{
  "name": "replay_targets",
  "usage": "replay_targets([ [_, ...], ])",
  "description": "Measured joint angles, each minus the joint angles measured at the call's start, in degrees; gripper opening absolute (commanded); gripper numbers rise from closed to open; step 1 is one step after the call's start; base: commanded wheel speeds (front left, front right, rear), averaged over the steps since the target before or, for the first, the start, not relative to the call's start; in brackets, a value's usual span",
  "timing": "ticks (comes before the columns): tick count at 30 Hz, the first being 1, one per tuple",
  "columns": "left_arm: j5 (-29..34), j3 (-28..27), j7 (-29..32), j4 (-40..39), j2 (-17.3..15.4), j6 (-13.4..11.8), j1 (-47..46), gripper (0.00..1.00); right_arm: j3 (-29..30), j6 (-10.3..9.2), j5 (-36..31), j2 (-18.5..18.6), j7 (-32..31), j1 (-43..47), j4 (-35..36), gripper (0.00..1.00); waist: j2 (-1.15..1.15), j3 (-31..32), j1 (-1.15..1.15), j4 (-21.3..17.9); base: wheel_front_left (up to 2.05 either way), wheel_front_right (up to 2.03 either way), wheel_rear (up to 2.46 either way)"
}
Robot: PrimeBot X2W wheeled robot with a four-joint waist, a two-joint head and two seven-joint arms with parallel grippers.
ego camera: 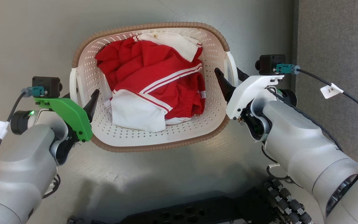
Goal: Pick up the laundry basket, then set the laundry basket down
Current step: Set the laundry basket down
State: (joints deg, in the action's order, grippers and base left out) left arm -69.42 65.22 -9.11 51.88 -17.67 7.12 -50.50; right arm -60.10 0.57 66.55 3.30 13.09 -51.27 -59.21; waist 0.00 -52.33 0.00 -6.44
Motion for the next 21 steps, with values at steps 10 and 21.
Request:
replay_targets([
  [10,-0.5,1.3,0.0,0.4,0.0,0.0,0.0,1.0,-1.2,0.0,0.6,0.0,0.1,0.0,-0.3,1.0,0.0,1.0,0.0,0.0,0.0,0.0,0.0],
  [21,-0.6,3.0,-1.6,1.2,-0.2,0.0,0.1,1.0,-1.8,0.86,1.1,0.0,0.6,0.1,-0.8,1.0,0.0,4.7,0.0,-0.3,0.0,0.0,0.0],
])
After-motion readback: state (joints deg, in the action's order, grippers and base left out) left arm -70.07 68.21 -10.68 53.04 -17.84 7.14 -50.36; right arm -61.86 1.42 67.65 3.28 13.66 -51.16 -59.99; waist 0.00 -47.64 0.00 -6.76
